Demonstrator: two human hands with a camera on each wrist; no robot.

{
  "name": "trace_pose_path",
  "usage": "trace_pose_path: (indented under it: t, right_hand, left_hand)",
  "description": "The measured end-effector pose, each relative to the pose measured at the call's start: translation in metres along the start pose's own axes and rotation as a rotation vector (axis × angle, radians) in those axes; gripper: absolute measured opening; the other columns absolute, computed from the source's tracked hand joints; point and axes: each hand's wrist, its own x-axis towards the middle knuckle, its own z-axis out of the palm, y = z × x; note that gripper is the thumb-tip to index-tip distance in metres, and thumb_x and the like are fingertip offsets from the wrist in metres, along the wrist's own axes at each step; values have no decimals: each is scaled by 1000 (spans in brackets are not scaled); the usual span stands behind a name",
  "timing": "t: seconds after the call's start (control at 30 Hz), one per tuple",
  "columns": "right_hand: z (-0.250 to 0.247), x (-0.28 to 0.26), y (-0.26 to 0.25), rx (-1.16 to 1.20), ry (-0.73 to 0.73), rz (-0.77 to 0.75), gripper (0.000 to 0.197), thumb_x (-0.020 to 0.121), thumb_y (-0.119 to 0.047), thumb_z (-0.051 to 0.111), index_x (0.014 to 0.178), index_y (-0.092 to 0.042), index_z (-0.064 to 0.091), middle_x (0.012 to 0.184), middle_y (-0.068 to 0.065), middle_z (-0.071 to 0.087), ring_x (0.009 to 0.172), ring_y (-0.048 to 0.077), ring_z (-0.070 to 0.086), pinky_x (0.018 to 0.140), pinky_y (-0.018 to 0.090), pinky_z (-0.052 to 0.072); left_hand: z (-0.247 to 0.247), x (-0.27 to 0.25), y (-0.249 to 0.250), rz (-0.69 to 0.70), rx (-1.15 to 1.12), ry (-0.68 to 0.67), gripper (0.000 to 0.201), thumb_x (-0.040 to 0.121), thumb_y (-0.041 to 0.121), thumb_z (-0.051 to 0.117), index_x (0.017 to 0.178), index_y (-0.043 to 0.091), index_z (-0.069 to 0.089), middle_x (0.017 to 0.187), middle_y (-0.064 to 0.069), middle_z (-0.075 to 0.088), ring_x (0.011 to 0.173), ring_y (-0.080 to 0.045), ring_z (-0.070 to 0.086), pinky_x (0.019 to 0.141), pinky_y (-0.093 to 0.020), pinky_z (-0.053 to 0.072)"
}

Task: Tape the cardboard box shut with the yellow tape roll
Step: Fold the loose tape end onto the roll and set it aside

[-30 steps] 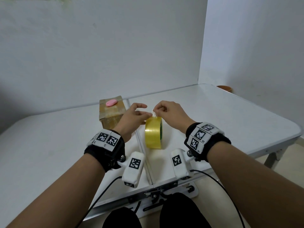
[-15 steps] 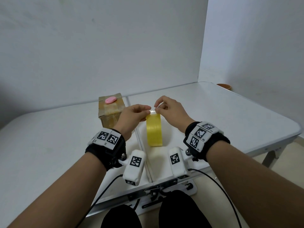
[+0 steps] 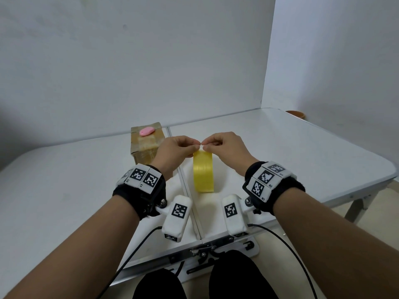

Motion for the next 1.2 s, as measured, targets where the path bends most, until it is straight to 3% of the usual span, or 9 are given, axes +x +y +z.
trace_pose_path:
  t: [0.13,0.27,0.4,0.47,0.57,0.67,0.77,1.0,1.2]
  right_hand:
    - [-1,1,-1,-2,-2,5,18,83,-19,68,96,-11,77,96,3,74,91,11,65,70,10,42]
    - [-1,0,-1,-13,-7,24,17,84,-23,66,93,-12,74,91,-1,70,86,9,62,66,14,41]
    - [1,0,1,-34,-21,48,17,84,-26,65,92,-13,73,101,1,71,95,12,65,70,17,41]
    - [2,0,0,-35,-11,48,20,84,-28,66,96,-14,72,111,1,66,102,13,65,76,21,43]
    - [3,-2,3,-129,-19,76,39,84,-39,65,113,-14,64,121,1,52,107,13,58,92,27,48]
    - [5,-3,9,-83,-116,257,55,83,-53,59,120,-12,57,115,5,64,100,17,67,95,36,53]
    - [7,-5,8,131,-177,320,57,86,-47,61,128,-10,53,115,8,66,96,19,69,92,37,56]
    - [3,-13,-2,273,-200,312,46,90,-27,63,131,-10,51,103,7,64,95,21,65,93,39,55]
    - [5,-20,-6,318,-221,374,40,92,-26,57,126,-8,48,110,9,59,96,22,61,86,37,54]
  left_hand:
    - [0,3,-1,7,58,2,13,85,19,71,93,9,75,96,-11,75,85,-17,66,85,-30,56]
    - [-4,4,-1,-55,42,-12,22,84,28,72,95,9,73,98,-9,74,86,-18,69,86,-28,56]
    - [-2,1,2,-57,32,-45,20,88,21,68,99,4,70,85,1,66,73,-10,59,68,-18,50]
    - [-2,1,1,-75,12,-45,21,89,20,67,101,3,69,84,2,63,70,-8,56,66,-17,49]
    - [-1,1,1,-113,-24,-38,15,89,18,67,97,5,68,81,3,62,70,-9,55,67,-18,50]
    - [-2,0,3,-149,-48,-34,10,89,16,66,94,7,68,82,2,63,70,-9,55,66,-18,49]
    - [0,-1,6,-159,-40,-9,8,90,11,62,93,7,69,82,4,64,69,-7,54,63,-15,48]
    - [6,-5,6,-201,-9,16,16,90,11,62,102,3,70,82,5,63,70,-7,52,61,-15,45]
    - [3,-13,6,-432,-304,-52,25,87,10,66,110,6,57,113,-14,60,95,-22,62,67,-23,55]
